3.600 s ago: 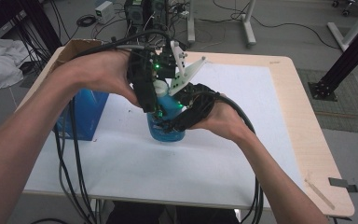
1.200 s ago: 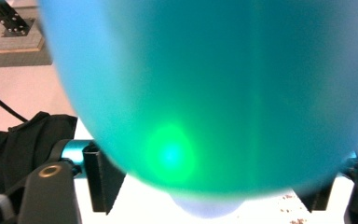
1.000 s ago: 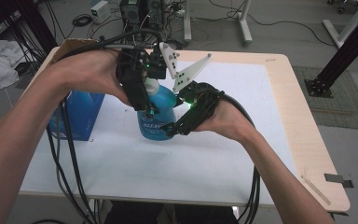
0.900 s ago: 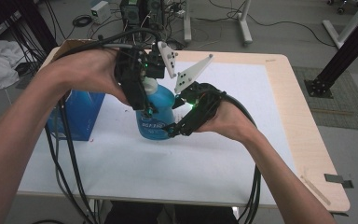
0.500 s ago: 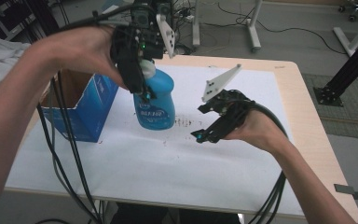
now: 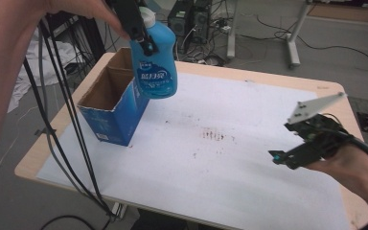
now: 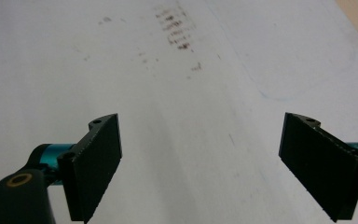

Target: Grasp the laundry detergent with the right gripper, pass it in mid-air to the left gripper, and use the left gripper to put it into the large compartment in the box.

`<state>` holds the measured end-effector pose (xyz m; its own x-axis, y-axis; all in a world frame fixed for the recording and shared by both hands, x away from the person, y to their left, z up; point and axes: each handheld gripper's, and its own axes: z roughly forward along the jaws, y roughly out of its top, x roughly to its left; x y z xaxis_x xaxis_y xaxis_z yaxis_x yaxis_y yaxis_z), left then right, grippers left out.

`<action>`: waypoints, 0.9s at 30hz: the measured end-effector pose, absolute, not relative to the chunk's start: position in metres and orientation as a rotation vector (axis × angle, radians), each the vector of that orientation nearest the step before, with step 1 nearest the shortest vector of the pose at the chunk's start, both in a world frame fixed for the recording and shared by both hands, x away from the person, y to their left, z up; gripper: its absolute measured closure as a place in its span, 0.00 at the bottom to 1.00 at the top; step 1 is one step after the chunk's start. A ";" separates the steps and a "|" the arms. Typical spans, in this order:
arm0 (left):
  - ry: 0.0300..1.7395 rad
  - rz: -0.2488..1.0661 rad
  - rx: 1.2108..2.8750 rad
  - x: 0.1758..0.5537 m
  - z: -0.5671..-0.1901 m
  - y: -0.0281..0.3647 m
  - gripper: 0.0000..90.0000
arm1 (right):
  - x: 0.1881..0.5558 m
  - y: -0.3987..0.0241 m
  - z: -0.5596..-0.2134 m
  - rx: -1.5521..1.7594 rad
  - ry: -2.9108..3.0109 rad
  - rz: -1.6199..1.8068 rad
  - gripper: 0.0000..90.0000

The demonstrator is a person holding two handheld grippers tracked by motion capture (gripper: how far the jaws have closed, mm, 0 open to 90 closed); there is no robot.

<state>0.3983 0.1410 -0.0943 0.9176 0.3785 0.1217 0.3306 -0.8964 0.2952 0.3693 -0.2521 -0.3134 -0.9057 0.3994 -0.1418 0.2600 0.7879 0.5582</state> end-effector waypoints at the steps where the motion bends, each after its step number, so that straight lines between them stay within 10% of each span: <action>1: 0.562 0.249 2.793 0.398 -0.092 0.148 0.42 | 0.369 -0.257 -0.314 0.522 2.719 0.785 0.14; 27: 1.225 0.358 2.658 0.411 -0.094 0.229 0.42 | 0.357 -0.276 -0.336 0.581 2.685 0.673 0.14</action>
